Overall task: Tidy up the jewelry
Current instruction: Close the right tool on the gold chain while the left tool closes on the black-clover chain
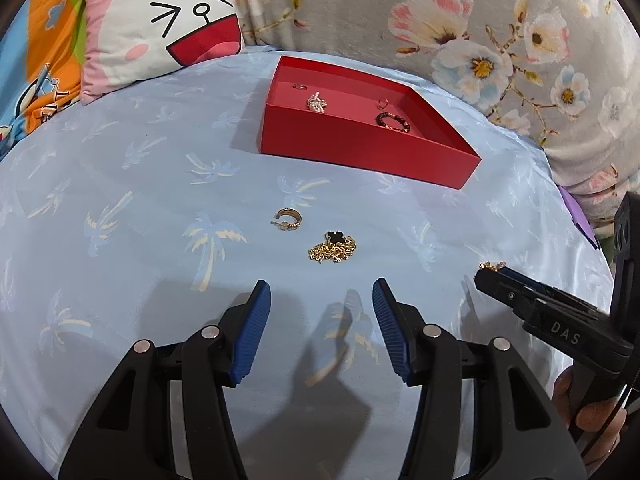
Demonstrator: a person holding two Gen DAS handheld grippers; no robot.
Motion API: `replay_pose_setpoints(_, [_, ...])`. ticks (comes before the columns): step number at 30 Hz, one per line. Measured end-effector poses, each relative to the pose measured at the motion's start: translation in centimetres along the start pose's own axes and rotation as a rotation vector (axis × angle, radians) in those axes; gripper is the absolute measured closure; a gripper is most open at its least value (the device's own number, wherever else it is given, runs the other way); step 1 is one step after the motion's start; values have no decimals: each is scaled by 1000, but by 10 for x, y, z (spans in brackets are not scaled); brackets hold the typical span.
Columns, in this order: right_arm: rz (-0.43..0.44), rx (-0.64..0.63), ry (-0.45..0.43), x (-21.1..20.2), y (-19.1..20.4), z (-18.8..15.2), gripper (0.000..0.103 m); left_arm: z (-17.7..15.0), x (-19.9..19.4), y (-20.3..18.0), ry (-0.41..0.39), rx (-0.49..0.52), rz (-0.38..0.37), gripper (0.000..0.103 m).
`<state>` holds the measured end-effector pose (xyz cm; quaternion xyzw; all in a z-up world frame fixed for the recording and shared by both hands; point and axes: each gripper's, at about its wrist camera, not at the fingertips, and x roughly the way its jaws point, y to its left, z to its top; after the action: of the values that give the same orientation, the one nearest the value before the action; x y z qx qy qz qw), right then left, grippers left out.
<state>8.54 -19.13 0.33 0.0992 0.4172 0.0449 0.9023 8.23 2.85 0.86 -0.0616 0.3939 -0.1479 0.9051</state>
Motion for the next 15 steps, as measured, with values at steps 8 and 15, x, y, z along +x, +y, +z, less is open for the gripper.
replay_pose_setpoints(8, [-88,-72,-5,8,10,3,76,1,2,1,10,-11,-5,52])
replay_pose_setpoints(15, [-103,-70,-2,8,7,4,95,4,6,1,13,-17,-5,53])
